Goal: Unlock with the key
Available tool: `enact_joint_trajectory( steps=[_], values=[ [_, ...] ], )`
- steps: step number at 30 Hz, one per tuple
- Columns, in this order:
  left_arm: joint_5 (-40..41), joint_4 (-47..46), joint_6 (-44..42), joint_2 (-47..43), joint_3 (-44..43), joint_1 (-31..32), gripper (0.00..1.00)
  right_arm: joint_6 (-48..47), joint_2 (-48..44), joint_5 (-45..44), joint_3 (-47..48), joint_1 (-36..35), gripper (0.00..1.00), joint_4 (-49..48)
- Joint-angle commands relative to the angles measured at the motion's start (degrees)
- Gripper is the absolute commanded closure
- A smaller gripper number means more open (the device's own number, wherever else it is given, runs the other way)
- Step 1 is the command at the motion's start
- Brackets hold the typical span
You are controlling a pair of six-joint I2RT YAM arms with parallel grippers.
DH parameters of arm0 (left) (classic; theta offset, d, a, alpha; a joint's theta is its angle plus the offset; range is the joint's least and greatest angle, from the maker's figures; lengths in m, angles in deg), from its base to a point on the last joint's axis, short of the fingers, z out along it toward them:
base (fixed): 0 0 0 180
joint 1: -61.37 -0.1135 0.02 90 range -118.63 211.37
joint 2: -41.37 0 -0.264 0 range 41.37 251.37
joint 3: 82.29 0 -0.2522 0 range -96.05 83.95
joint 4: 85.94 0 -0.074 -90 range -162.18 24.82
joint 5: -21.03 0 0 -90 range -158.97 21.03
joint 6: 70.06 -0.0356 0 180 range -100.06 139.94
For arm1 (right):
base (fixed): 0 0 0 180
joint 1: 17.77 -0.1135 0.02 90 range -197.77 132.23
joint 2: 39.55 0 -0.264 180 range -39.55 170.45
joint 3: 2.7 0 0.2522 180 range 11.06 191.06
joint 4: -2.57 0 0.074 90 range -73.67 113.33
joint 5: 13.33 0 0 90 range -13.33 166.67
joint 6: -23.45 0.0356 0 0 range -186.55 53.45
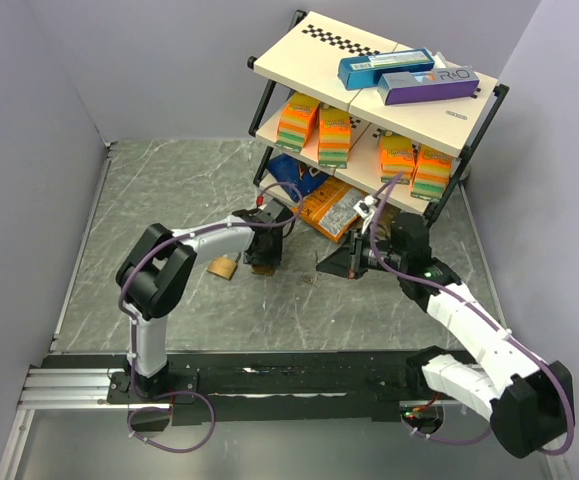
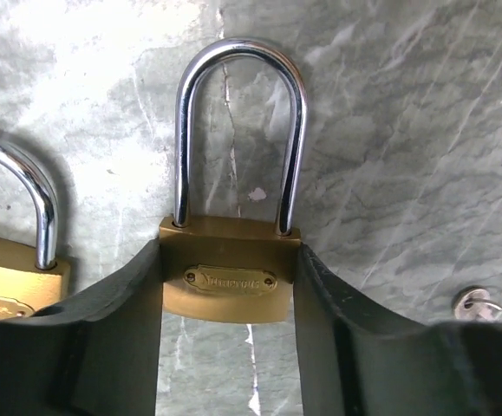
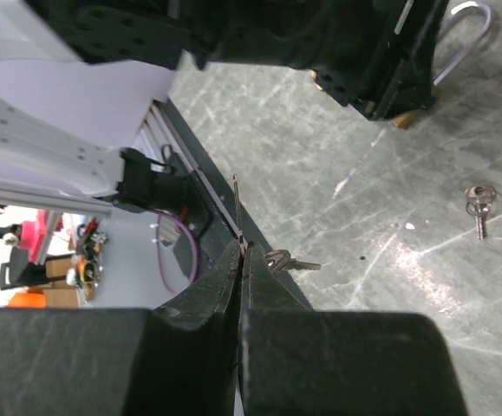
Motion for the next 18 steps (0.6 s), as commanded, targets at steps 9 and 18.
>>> enact_joint_trajectory(
  steps=[9,18],
  values=[
    [-14.4,-8.9,16.5,-3.4,8.0,-0.1,0.99,-3.3,20.1,-1.9,0.3,-10.0,1.00,-11.1],
    [-19.8,-17.7,24.1,-7.2,16.4,-1.1,0.99,-3.1,35.6,-0.9,1.7,-10.1,1.00,-17.8]
  ],
)
